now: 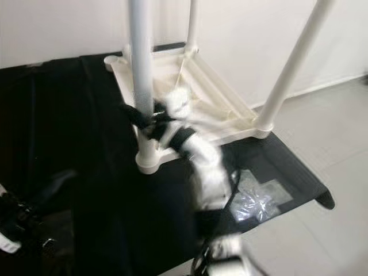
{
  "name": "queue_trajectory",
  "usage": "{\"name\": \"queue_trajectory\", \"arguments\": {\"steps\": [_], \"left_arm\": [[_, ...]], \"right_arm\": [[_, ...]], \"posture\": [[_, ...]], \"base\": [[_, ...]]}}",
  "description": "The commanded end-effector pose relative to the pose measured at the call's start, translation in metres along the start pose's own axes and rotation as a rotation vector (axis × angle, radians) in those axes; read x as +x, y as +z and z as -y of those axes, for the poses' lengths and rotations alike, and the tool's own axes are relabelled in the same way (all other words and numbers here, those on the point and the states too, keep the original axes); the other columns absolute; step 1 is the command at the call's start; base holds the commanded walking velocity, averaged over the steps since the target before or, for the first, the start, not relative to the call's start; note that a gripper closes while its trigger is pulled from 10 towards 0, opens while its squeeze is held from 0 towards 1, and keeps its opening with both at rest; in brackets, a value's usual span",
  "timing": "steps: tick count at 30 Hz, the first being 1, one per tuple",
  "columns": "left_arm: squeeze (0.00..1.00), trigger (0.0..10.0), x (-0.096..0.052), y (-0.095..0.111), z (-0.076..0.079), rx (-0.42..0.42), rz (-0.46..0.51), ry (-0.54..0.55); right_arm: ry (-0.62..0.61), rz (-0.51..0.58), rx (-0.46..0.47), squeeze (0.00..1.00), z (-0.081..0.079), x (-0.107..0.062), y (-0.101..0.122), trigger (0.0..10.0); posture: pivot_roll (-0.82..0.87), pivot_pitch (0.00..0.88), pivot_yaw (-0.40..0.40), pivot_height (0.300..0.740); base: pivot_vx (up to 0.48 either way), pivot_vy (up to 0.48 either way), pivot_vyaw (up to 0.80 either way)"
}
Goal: Building children table
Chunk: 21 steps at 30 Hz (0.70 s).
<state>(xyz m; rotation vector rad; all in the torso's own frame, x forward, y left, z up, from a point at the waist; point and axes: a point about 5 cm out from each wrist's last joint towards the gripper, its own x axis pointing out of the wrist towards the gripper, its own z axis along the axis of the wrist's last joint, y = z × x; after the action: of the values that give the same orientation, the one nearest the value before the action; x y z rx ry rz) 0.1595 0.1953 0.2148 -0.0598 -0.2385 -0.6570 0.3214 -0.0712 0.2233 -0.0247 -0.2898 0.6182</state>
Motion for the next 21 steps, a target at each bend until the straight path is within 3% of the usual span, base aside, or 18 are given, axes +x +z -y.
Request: {"name": "queue_trajectory", "arguments": {"steps": [1,3,7,10,11,16,17,21], "left_arm": [[0.00,10.0,-0.002,-0.002,-0.002,-0.001,-0.021,-0.001],[0.00,10.0,0.001,-0.002,-0.005,0.003,-0.016,-0.005],[0.00,10.0,0.002,-0.002,-0.006,0.007,-0.012,-0.007],[0.00,10.0,0.001,-0.001,-0.007,0.014,-0.011,-0.010],[0.00,10.0,0.001,-0.001,-0.008,0.016,-0.011,-0.010],[0.00,10.0,0.003,0.000,-0.008,0.021,-0.009,-0.012],[0.00,10.0,0.003,0.000,-0.008,0.021,-0.008,-0.012],[0.00,10.0,0.003,-0.001,-0.007,0.020,-0.006,-0.012]], "right_arm": [[-0.080,-0.241,0.041,0.00,0.009,-0.020,-0.048,0.0],[-0.084,-0.237,-0.006,0.00,0.009,-0.015,-0.049,0.0],[-0.096,-0.238,-0.017,0.00,0.008,-0.013,-0.048,0.0],[-0.124,-0.247,-0.022,0.00,-0.004,-0.009,-0.042,0.0],[-0.124,-0.259,-0.020,0.00,-0.007,-0.008,-0.041,10.0],[-0.086,-0.263,0.003,0.00,-0.004,-0.003,-0.037,10.0],[-0.036,-0.246,0.035,1.00,0.000,0.002,-0.031,10.0],[0.074,-0.194,0.100,1.00,0.010,0.011,-0.017,10.0]], "posture": [[-0.01,0.203,0.023,0.740],[0.00,0.182,0.011,0.740],[0.00,0.182,0.011,0.740],[0.00,0.174,0.012,0.740],[0.01,0.169,0.013,0.740],[0.01,0.168,0.007,0.740],[0.01,0.169,0.005,0.740],[0.00,0.172,-0.001,0.740]], "base": [[0.000,0.000,0.00],[0.000,0.000,0.00],[0.000,0.000,0.00],[0.000,0.000,0.00],[0.000,0.000,0.00],[0.000,0.000,0.00],[0.000,0.000,0.00],[0.000,0.000,0.00]]}}
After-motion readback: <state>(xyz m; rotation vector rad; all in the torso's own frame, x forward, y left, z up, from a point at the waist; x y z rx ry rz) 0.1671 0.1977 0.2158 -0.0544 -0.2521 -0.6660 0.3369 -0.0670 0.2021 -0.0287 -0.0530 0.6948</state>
